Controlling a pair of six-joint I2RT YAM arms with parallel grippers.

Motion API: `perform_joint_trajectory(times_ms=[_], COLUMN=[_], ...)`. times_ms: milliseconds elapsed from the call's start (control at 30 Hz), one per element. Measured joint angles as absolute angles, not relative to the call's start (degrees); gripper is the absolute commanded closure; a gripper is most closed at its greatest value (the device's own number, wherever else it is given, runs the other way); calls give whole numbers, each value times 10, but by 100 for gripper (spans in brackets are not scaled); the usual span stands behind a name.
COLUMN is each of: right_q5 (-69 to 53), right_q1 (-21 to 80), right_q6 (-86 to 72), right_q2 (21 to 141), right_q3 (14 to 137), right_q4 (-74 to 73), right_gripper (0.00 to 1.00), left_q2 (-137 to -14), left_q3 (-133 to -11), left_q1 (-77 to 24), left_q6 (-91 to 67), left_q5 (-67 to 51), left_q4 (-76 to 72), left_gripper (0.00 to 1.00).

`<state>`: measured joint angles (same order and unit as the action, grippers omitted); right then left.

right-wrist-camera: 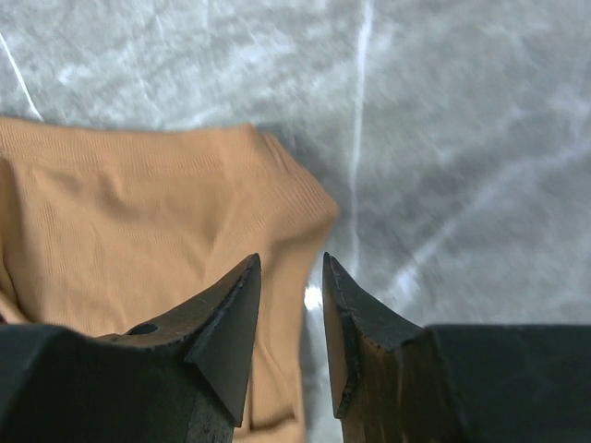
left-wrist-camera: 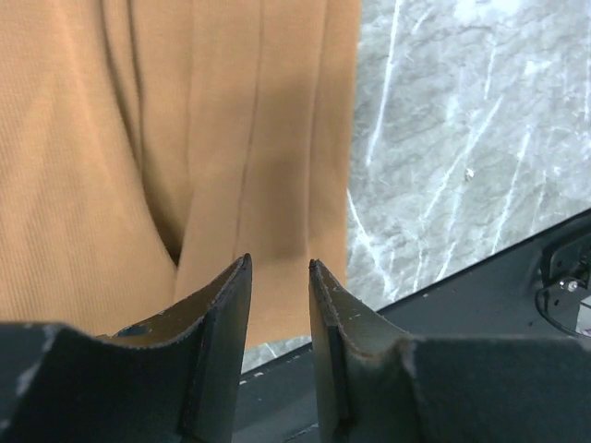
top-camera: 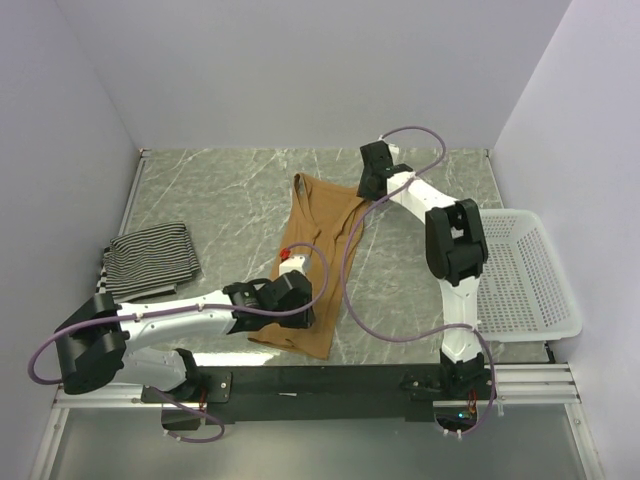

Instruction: Fold and stack the tank tops

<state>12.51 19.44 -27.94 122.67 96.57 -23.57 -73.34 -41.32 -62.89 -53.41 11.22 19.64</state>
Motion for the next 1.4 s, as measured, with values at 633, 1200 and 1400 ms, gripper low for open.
perform_joint_trajectory(times_ms=[633,1200,1400], right_q5=[108,77,77], right_q1=[184,184,184], right_q6=[-266,-369,-402], right_q2=[1277,1333,1331], right_q3=[1034,1094,1059], right_q4=[-234,-260,-228], right_gripper=[100,100,100], left_q2=[-733,-733,-733], left_q3=[-397,-395,-391], left_q1=[-596,-588,-587], left_q6=[-511,-504,-504], left_q5=[92,79,74], left_q4=[187,170,167], left_gripper=[66,69,69])
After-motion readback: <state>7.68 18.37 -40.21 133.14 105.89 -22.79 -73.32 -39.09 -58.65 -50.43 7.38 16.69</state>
